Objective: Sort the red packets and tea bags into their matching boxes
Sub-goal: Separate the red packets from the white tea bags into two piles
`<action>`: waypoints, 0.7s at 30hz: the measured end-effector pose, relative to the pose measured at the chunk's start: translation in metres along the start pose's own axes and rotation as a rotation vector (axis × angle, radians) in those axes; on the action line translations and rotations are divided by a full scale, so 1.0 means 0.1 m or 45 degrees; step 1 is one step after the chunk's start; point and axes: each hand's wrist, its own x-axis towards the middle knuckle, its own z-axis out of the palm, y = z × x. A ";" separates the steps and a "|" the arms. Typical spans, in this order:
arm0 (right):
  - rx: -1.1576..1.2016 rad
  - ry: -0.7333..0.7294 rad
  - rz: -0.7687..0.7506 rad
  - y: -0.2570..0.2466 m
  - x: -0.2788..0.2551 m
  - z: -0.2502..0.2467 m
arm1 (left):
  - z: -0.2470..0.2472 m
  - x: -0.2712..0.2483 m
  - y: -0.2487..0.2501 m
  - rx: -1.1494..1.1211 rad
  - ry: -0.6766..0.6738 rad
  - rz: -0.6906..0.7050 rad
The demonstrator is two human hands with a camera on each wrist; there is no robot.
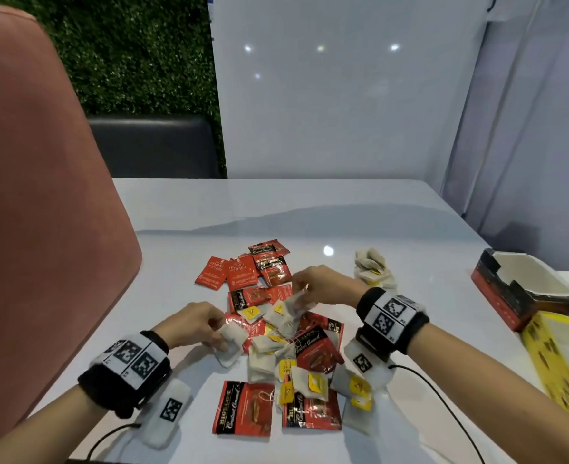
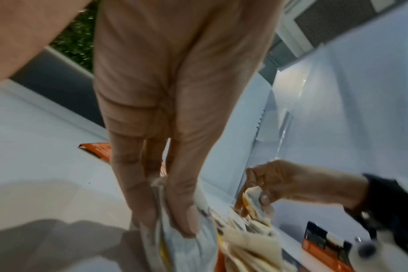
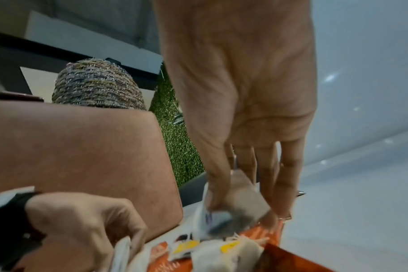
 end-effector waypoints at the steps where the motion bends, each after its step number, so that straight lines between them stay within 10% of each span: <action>1: 0.010 0.062 0.005 0.02 -0.01 0.00 | -0.01 -0.01 -0.01 -0.049 -0.036 -0.012; 16: -0.170 0.075 -0.012 -0.18 -0.09 0.35 | 0.36 -0.08 0.14 0.407 0.351 0.197; 21: 0.563 0.267 -0.101 0.03 -0.23 0.18 | -0.12 -0.14 0.36 -0.010 0.400 0.267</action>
